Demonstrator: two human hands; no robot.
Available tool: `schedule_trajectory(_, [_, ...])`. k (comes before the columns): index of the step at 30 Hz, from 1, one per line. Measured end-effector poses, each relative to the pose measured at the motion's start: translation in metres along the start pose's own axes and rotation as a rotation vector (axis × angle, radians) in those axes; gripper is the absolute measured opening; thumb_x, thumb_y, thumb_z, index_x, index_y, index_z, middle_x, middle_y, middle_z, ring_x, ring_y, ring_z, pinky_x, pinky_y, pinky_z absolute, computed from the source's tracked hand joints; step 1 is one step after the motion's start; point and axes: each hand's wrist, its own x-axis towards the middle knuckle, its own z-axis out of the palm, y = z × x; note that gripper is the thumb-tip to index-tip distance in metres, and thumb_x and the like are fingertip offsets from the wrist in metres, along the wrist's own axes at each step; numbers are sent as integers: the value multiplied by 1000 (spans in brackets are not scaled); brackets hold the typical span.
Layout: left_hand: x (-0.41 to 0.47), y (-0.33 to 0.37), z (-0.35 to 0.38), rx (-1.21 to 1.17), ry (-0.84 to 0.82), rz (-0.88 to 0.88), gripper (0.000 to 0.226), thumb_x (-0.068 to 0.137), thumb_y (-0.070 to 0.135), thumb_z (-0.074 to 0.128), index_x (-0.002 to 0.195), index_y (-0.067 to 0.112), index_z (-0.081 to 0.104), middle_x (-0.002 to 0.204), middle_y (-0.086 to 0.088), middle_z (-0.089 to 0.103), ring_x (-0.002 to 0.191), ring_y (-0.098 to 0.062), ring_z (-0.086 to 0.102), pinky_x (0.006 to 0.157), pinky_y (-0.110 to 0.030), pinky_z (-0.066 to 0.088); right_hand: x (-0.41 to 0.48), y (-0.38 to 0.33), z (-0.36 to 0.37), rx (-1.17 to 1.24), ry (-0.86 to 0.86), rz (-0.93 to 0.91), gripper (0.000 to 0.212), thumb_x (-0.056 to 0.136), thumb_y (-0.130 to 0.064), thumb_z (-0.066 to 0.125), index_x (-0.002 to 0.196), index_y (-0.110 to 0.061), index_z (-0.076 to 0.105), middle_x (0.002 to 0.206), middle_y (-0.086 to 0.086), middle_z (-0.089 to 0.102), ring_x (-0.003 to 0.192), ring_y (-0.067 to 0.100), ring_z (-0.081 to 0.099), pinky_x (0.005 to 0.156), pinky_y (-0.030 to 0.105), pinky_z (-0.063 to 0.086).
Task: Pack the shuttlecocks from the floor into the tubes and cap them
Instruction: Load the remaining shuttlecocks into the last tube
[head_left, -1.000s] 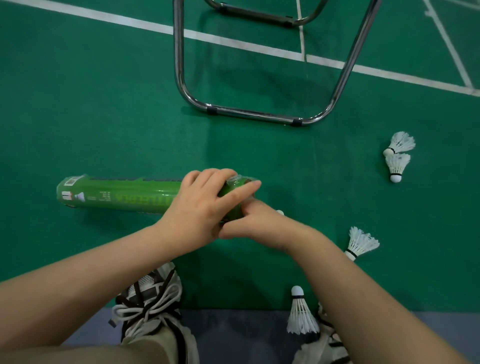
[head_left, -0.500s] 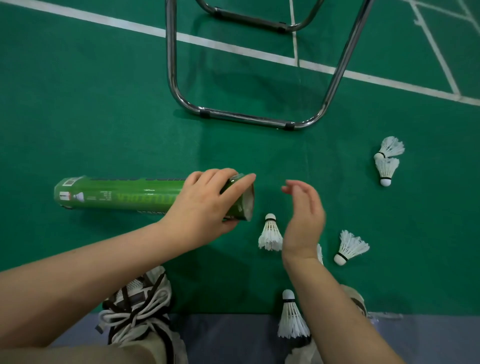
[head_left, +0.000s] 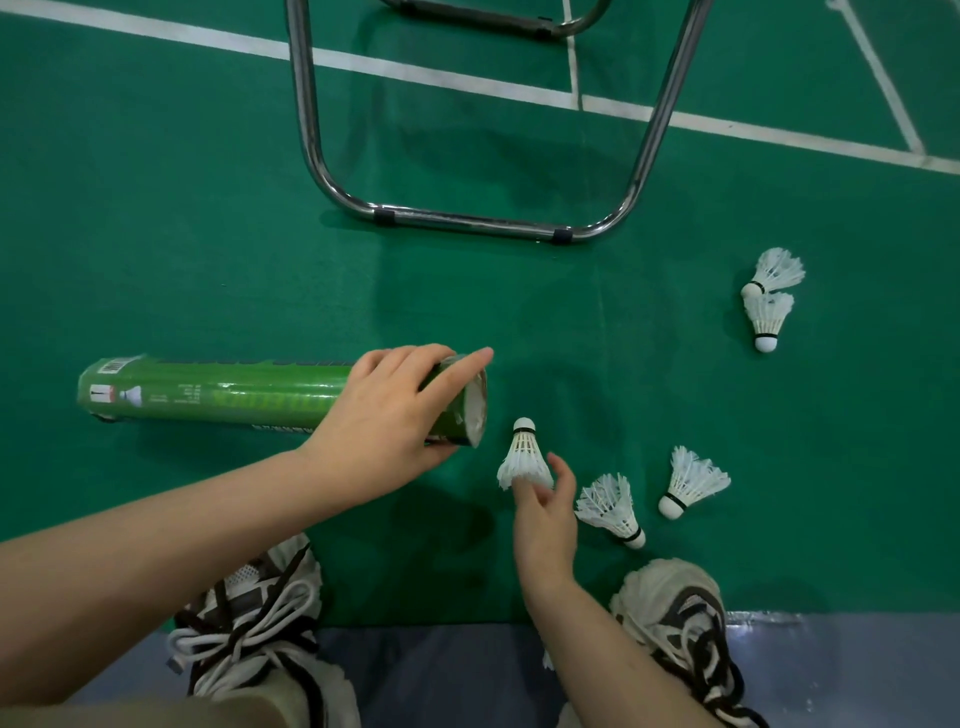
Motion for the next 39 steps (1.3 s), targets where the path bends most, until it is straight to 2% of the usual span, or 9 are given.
schedule_trajectory(4, [5, 2, 2, 7, -1, -19, 96, 57, 38, 82, 136, 20, 31, 112, -8, 58, 100, -29, 55, 84, -41, 43, 7, 3, 9, 142, -128, 94, 44, 92, -21, 53, 132, -34, 41, 103, -14, 57, 97, 12, 56, 89, 32, 41])
schedule_trajectory(8, [7, 3, 6, 14, -22, -16, 97, 56, 38, 83, 136, 19, 31, 112, -7, 58, 100, -28, 55, 83, -40, 44, 21, 1, 14, 274, -208, 158, 45, 93, -23, 51, 136, -29, 43, 141, -7, 41, 131, 14, 39, 113, 39, 28])
schedule_trajectory(13, [12, 1, 6, 19, -42, -30, 99, 56, 36, 83, 137, 19, 30, 113, -8, 58, 100, -28, 56, 84, -40, 43, 26, -22, 6, 456, 59, -13, 23, 91, -6, 50, 100, -17, 68, 104, -5, 66, 94, 1, 59, 88, 14, 43])
schedule_trajectory(17, [22, -4, 2, 8, -29, -74, 99, 58, 35, 81, 139, 19, 27, 114, -9, 57, 102, -30, 55, 86, -42, 42, 20, -47, 2, 511, 123, -230, 25, 87, 3, 53, 78, -17, 64, 76, -6, 61, 64, -7, 55, 66, 8, 44])
schedule_trajectory(24, [24, -6, 2, -2, -3, -96, 100, 57, 33, 83, 139, 20, 26, 115, -10, 57, 104, -29, 53, 86, -42, 41, 6, -74, -2, 442, 153, -573, 37, 82, 6, 60, 86, -30, 52, 79, -18, 60, 68, -3, 55, 69, 14, 44])
schedule_trajectory(28, [21, -4, 5, -7, 12, -79, 102, 54, 30, 84, 138, 21, 27, 113, -9, 57, 102, -27, 51, 85, -42, 42, -1, -73, 4, 135, -81, -742, 34, 85, -18, 55, 106, -44, 43, 87, -19, 63, 83, 5, 61, 78, 25, 48])
schedule_trajectory(33, [21, -4, 2, -34, 36, -59, 82, 66, 38, 62, 139, 21, 27, 111, -8, 57, 100, -22, 48, 82, -42, 44, -4, -75, 6, 62, -453, -620, 23, 80, -45, 50, 101, -39, 42, 90, -11, 64, 78, -5, 57, 72, 12, 41])
schedule_trajectory(36, [18, -1, 2, -43, 5, -18, 74, 64, 29, 55, 134, 19, 33, 112, -10, 57, 101, -24, 49, 81, -41, 43, -2, -85, 3, -146, -632, -572, 28, 68, -44, 56, 92, -33, 50, 83, -15, 57, 79, 3, 55, 75, 26, 45])
schedule_trajectory(39, [18, 6, 3, -30, -20, 24, 73, 57, 21, 53, 128, 17, 36, 114, -9, 56, 102, -24, 47, 78, -40, 41, 4, -93, 0, -271, -767, -468, 45, 60, -35, 61, 102, -20, 54, 93, 2, 61, 95, 23, 59, 87, 42, 49])
